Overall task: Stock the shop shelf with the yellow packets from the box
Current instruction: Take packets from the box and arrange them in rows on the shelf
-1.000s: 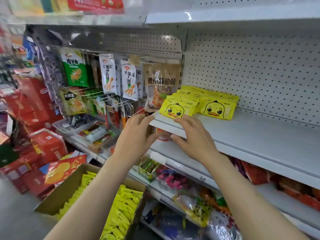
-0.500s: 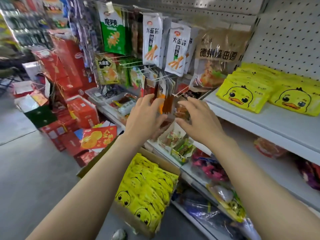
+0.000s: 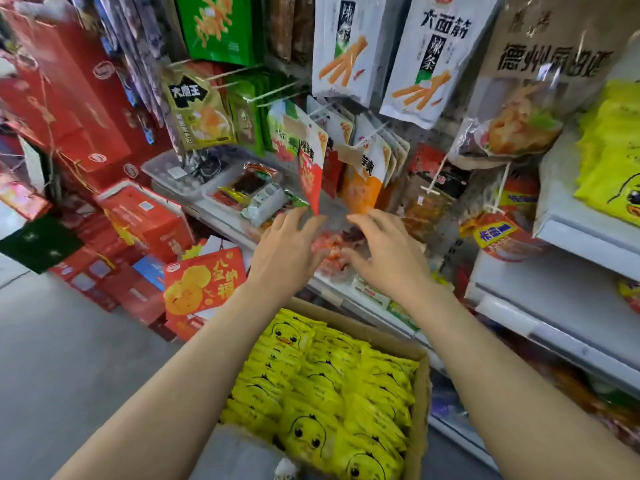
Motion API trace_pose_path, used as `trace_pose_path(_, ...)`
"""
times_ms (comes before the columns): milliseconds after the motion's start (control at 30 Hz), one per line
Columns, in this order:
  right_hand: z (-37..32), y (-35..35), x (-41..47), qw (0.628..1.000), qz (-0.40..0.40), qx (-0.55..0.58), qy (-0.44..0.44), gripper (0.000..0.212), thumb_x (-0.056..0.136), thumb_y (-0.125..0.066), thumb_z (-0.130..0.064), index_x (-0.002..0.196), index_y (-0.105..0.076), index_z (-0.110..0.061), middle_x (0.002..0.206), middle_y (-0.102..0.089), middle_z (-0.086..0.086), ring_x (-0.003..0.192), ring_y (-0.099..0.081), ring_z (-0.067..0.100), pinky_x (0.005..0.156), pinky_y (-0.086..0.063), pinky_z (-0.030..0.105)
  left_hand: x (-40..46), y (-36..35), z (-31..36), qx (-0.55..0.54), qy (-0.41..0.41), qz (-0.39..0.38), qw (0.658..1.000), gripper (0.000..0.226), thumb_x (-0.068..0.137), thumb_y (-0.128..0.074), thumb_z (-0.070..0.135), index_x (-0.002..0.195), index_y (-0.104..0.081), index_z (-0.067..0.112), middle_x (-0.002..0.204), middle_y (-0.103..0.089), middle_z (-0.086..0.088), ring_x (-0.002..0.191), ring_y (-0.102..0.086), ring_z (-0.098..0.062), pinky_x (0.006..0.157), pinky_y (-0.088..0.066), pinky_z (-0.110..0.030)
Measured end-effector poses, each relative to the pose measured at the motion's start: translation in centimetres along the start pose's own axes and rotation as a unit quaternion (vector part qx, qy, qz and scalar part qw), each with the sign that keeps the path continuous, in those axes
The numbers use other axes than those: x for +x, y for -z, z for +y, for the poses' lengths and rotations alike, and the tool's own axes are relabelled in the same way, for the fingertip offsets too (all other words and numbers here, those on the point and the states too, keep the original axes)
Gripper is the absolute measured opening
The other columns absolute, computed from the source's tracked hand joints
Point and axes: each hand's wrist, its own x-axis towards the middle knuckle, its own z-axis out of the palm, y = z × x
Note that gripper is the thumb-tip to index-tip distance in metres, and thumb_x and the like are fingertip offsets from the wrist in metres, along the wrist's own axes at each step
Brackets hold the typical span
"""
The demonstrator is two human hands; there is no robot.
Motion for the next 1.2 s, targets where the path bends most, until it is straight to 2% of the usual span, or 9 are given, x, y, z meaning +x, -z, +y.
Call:
trace_pose_path(133, 0.4, -5.2, 1.0, 0.998, -0.055, 0.022, -0.03, 0.056, 0.091, -0.063, -0.041, 0.142, -0.047, -0.024, 0.149, -0.042, 0.008, 0.137, -0.037, 0.03, 0.109, -0.037, 0.042, -0.7, -4.9, -2.5, -0.02, 0.006, -0.066, 0.998, 0.055, 0.084, -0.069, 0.035, 0.134, -0.051, 0.02, 0.133, -0.049, -0.015, 0.117, -0.048, -0.039, 0.096, -0.045, -0.049)
trace_pose_path(233, 1.4, -9.3, 1.0, 0.993, -0.101, 0.037, -0.051, 0.056, 0.089, -0.067, -0.037, 0.14, -0.048, -0.023, 0.141, -0.047, 0.006, 0.131, -0.042, 0.031, 0.106, -0.04, 0.043, -2.0, -9.0, -4.5, -0.04, 0.04, -0.131, 0.99, 0.056, 0.083, -0.069, 0.035, 0.134, -0.052, 0.021, 0.137, -0.048, -0.014, 0.119, -0.047, -0.039, 0.096, -0.046, -0.05)
trace_pose_path(367, 3.0, -15.9, 0.1, 0.977, -0.189, 0.049, -0.083, 0.056, 0.091, -0.061, -0.045, 0.141, -0.046, -0.025, 0.14, -0.049, 0.004, 0.131, -0.044, 0.028, 0.101, -0.044, 0.041, -4.3, -14.8, -7.5, -0.068, 0.076, -0.201, 0.974, 0.056, 0.083, -0.067, 0.039, 0.134, -0.053, 0.021, 0.133, -0.051, -0.01, 0.12, -0.049, -0.036, 0.099, -0.043, -0.049)
trace_pose_path(500, 4.5, -22.3, -1.7, 0.95, -0.282, 0.059, -0.119, 0.049, 0.091, -0.062, -0.045, 0.133, -0.053, -0.021, 0.132, -0.058, 0.008, 0.124, -0.052, 0.03, 0.094, -0.046, 0.038, -6.9, -19.9, -9.8, -0.084, 0.116, -0.286, 0.948, 0.054, 0.086, -0.067, 0.041, 0.135, -0.051, 0.023, 0.132, -0.05, -0.014, 0.123, -0.045, -0.039, 0.099, -0.042, -0.05)
trace_pose_path(633, 5.8, -27.5, -3.5, 0.932, -0.322, 0.073, -0.147, 0.054, 0.088, -0.067, -0.044, 0.133, -0.055, -0.017, 0.136, -0.059, 0.011, 0.126, -0.054, 0.03, 0.101, -0.045, 0.04, -9.0, -24.0, -11.5, -0.093, 0.133, -0.335, 0.928, 0.059, 0.085, -0.068, 0.044, 0.137, -0.05, 0.024, 0.138, -0.049, -0.014, 0.127, -0.042, -0.038, 0.105, -0.038, -0.049)
trace_pose_path(800, 6.8, -31.7, -4.8, 0.921, -0.32, 0.094, -0.202, 0.073, 0.087, -0.069, -0.045, 0.147, -0.039, -0.017, 0.149, -0.043, 0.008, 0.136, -0.043, 0.029, 0.105, -0.042, 0.041, -9.8, -27.5, -12.8, -0.071, 0.121, -0.34, 0.93, 0.066, 0.083, -0.069, 0.048, 0.142, -0.046, 0.028, 0.147, -0.041, -0.011, 0.134, -0.035, -0.033, 0.105, -0.037, -0.048)
trace_pose_path(933, 7.6, -34.1, -6.2, 0.919, -0.317, 0.076, -0.22, 0.083, 0.085, -0.07, -0.049, 0.15, -0.033, -0.015, 0.151, -0.043, 0.011, 0.136, -0.043, 0.032, 0.107, -0.037, 0.04, -10.2, -29.2, -13.4, -0.084, 0.137, -0.336, 0.928, 0.068, 0.083, -0.069, 0.048, 0.143, -0.045, 0.027, 0.145, -0.041, -0.009, 0.134, -0.036, -0.031, 0.106, -0.035, -0.045)
trace_pose_path(1100, 8.2, -35.4, -5.9, 0.935, -0.256, 0.079, -0.232, 0.068, 0.083, -0.072, -0.049, 0.14, -0.05, -0.019, 0.137, -0.055, 0.009, 0.128, -0.048, 0.032, 0.104, -0.039, 0.039, -11.0, -29.8, -13.9, -0.072, 0.146, -0.331, 0.929, 0.072, 0.08, -0.069, 0.054, 0.142, -0.044, 0.028, 0.14, -0.045, -0.008, 0.131, -0.035, -0.033, 0.1, -0.039, -0.048)
trace_pose_path(1200, 8.5, -35.8, -5.6, 0.936, -0.227, 0.101, -0.249, 0.05, 0.084, -0.073, -0.043, 0.127, -0.061, -0.021, 0.125, -0.062, 0.007, 0.119, -0.055, 0.03, 0.095, -0.043, 0.037, -11.4, -30.1, -14.3, -0.08, 0.165, -0.328, 0.927, 0.071, 0.078, -0.07, 0.055, 0.141, -0.047, 0.029, 0.141, -0.047, -0.005, 0.128, -0.035, -0.032, 0.101, -0.037, -0.045)
